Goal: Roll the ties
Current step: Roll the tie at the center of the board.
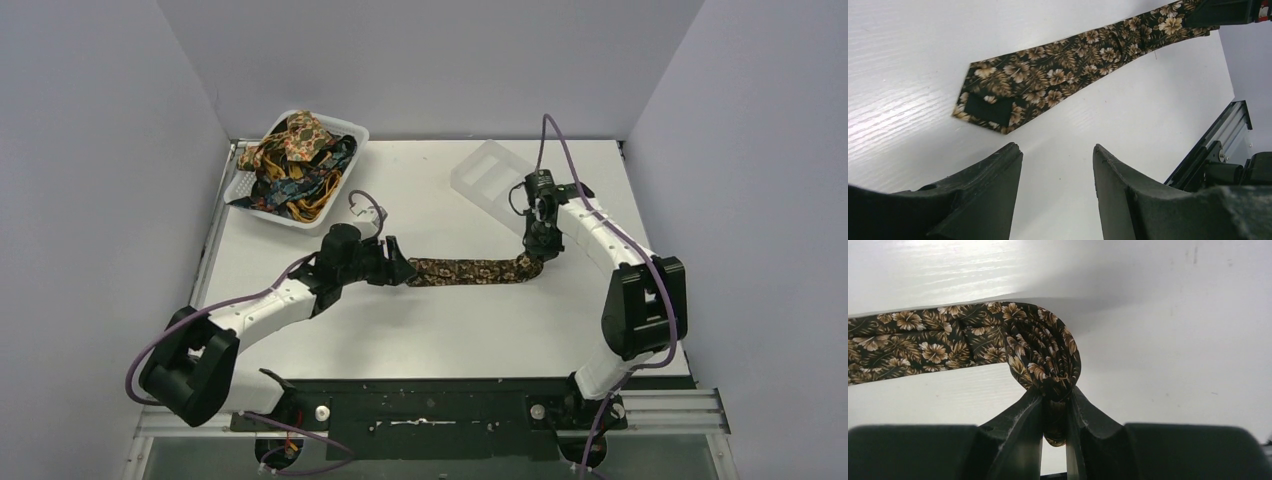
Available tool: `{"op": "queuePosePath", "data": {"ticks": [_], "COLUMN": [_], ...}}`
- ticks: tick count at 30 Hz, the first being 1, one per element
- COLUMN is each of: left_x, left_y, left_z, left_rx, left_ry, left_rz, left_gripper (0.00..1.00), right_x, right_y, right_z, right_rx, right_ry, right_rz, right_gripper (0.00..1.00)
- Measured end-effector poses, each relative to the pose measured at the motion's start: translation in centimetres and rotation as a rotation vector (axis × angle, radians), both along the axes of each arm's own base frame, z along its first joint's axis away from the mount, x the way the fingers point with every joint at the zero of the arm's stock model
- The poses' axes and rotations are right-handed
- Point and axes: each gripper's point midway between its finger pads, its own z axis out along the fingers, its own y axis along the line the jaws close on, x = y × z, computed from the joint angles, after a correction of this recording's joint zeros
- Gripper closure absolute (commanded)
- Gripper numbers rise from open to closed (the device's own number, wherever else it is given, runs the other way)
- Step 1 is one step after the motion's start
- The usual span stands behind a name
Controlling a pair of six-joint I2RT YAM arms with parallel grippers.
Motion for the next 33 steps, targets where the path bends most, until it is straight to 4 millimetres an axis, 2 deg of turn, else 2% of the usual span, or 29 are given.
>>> {"op": "queuePosePath", "data": {"ticks": [4,12,16,23,26,33], "left_x": [0.0,0.1,0.2,0.2,0.2,0.0], "left_y": [1.1,2.1,2.5,3.1,3.1,3.2], "left_z": [0.5,1.1,1.5,2.0,2.0,2.2], "left_rx": [-0.011,-0.028,-0.034,-0.039,-0.040,-0.041], "left_ry": [-0.012,-0.023,-0.030,-0.042,-0.043,-0.045], "left_rz": [0.025,0.041,0.049,0.062,0.063,0.064], "left_gripper": [0.48,0.48,0.48,0.48,0.48,0.48], "right_x": [0.6,2.0,2.5,2.4,2.6,2.1], "right_y": [-0.5,1.8,2.8,4.3,5.6,8.0], "right_z": [0.1,-0.6,-1.2,-1.6,-1.8,-3.5], "right_rx": [-0.151,-0.424,-0.506,-0.582,-0.589,-0.589], "right_ry": [0.029,0.058,0.054,0.051,0.037,0.048], "right_rz": [0.023,0.139,0.178,0.220,0.238,0.294], "right_gripper": [1.00,1.00,0.98,0.92,0.88,0.80]}}
